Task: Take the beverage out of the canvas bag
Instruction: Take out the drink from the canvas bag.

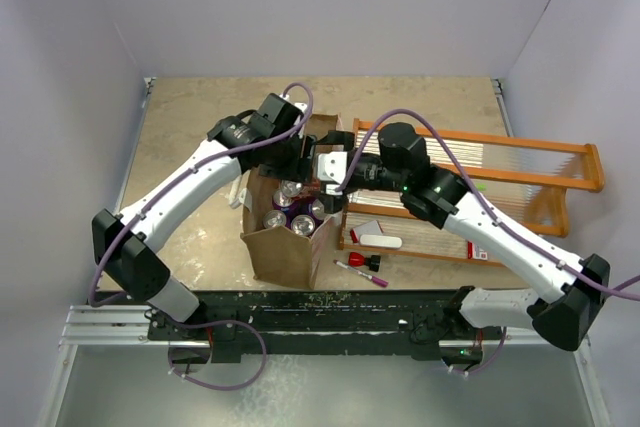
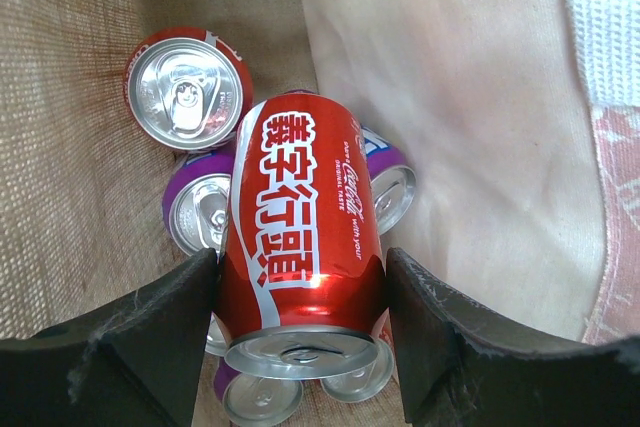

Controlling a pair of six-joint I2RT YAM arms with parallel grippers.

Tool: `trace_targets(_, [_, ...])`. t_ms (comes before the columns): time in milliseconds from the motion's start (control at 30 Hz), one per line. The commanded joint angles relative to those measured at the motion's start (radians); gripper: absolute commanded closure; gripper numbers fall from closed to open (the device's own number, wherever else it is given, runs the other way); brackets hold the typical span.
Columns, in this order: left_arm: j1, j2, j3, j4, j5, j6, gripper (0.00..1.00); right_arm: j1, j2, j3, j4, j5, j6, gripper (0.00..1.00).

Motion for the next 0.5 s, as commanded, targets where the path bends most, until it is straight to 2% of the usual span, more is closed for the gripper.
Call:
trace_targets(0, [0.009, -0.088, 0.01, 0.003, -0.001, -0.023, 1.0, 0.004, 0.008, -0.065, 0.203, -0.037, 0.011, 0.0])
trace_targets(467, [0.022, -0.136, -0.021, -0.012, -0.011, -0.025, 1.0, 0.005, -0.056, -0.222, 0.301, -0.026, 0.09, 0.0])
